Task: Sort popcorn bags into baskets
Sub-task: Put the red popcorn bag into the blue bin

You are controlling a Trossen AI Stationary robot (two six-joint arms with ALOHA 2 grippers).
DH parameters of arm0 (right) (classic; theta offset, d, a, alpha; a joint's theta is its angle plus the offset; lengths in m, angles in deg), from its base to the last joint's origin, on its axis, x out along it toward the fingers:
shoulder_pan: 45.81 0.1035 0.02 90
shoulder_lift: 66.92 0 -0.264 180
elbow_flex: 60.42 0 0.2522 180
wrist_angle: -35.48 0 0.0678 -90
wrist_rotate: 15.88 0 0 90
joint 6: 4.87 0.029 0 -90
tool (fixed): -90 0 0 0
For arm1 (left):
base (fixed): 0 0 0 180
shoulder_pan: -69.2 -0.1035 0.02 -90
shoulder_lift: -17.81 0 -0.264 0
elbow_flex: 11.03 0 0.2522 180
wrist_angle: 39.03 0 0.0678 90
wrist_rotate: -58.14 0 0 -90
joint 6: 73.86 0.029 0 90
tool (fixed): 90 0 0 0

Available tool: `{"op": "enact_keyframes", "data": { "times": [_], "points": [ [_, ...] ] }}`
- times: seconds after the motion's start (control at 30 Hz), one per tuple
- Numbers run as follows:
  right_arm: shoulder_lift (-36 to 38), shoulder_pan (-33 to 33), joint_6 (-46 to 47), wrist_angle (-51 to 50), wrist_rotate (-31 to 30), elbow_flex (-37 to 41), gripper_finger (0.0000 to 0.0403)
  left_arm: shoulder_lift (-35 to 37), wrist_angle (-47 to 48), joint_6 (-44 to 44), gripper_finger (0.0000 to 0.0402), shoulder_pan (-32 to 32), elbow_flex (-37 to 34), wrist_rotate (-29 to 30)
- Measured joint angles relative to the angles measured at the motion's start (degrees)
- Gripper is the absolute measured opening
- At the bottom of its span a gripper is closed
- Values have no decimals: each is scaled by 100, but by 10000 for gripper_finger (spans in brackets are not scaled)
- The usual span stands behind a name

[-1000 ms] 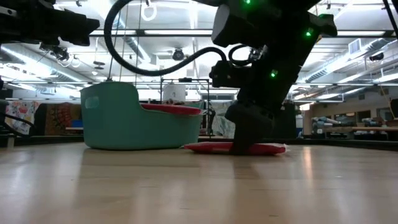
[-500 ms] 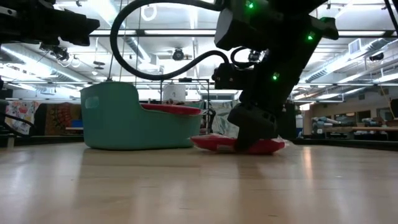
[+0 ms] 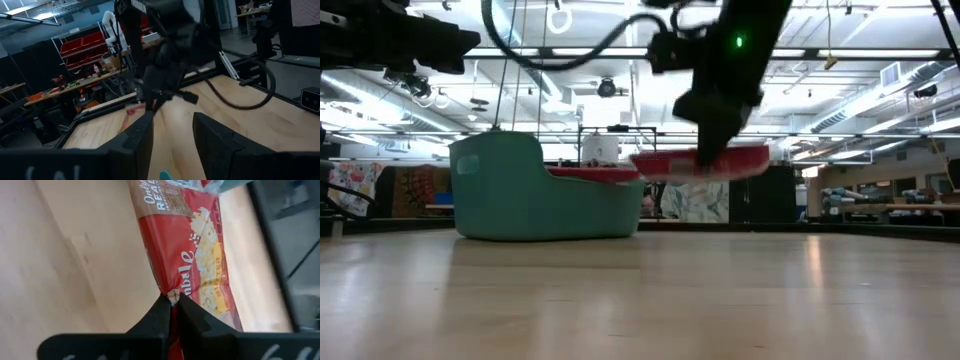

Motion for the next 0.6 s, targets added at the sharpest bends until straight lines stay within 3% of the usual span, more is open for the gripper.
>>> {"op": "enact_keyframes", "data": {
  "times": [0.27,0.47,0.6],
  "points": [
    [0,-34,-1054,-532,-948,-904,26,1,0,0,142,-1,0,-2],
    [7,-180,-1812,-443,-1103,-1261,26,1,0,2,142,-1,0,0],
    [7,-355,-3154,149,-1116,-1263,29,-1,-1,2,142,0,0,-1]
  ]
}}
